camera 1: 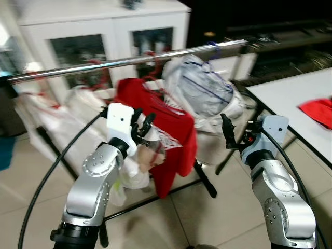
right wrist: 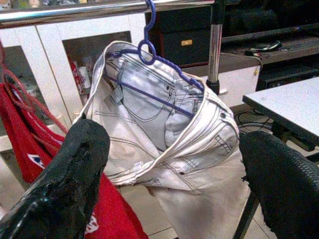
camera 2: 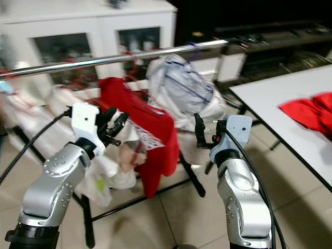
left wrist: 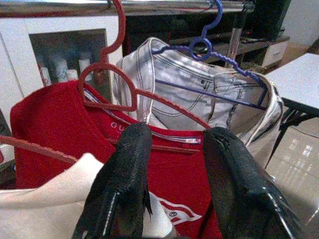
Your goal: Hang hanger
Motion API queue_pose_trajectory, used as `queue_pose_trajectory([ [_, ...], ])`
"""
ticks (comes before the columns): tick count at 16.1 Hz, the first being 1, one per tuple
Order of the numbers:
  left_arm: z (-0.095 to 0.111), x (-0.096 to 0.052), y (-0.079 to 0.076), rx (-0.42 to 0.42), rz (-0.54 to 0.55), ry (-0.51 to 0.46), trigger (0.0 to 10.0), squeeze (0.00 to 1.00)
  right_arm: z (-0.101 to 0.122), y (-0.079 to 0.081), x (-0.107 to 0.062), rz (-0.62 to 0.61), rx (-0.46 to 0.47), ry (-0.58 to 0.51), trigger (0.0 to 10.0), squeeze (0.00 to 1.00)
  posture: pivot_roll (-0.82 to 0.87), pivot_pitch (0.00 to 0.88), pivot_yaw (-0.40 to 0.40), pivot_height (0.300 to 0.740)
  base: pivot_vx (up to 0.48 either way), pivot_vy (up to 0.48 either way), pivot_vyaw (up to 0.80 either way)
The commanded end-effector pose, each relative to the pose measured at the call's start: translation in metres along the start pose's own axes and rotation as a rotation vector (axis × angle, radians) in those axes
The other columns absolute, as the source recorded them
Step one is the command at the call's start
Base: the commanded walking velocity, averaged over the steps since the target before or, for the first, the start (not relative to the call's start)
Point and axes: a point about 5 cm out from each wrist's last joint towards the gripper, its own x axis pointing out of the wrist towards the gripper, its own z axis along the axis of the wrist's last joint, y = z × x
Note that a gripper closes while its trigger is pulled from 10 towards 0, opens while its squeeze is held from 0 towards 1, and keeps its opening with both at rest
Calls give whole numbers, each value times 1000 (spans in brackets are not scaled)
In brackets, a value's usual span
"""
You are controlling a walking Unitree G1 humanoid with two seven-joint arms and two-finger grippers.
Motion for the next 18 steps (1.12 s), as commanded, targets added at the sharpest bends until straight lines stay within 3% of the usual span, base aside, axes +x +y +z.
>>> queue_pose_trajectory([
  [1, 1, -3, 6, 10, 34, 3, 10000, 0, 5, 9, 3, 46, 0, -19, 10000, 1000, 39, 3, -3, 740, 292, 0, 0],
  [3, 3, -4, 8, 10, 51, -6, 10000, 0, 5, 14, 8, 79, -23, -21, 10000, 1000, 48, 0, -12, 740, 291, 0, 0],
  [6, 8, -8, 11, -28, 102, -51, 10000, 0, 5, 18, 11, 111, -25, -14, 10000, 1000, 58, 0, -27, 740, 0, 0, 800],
  [7, 6, -9, 13, -4, 115, -44, 10000, 0, 5, 20, 13, 123, -34, -13, 10000, 1000, 60, 1, -33, 740, 0, 0, 800],
  [13, 5, -8, 14, 8, 136, -35, 10000, 0, 7, 22, 19, 135, -39, -18, 10000, 1000, 60, 0, -42, 740, 0, -446, 800],
  [15, 3, -7, 12, 9, 119, -30, 10000, 0, 6, 18, 19, 90, 3, -25, 10000, 1000, 59, 0, -38, 740, 0, -133, 0],
  [18, -3, -5, 9, 29, 95, 27, 10000, 0, 3, 14, 17, 75, -13, -14, 10000, 1000, 56, 0, -31, 740, 0, 0, 0],
])
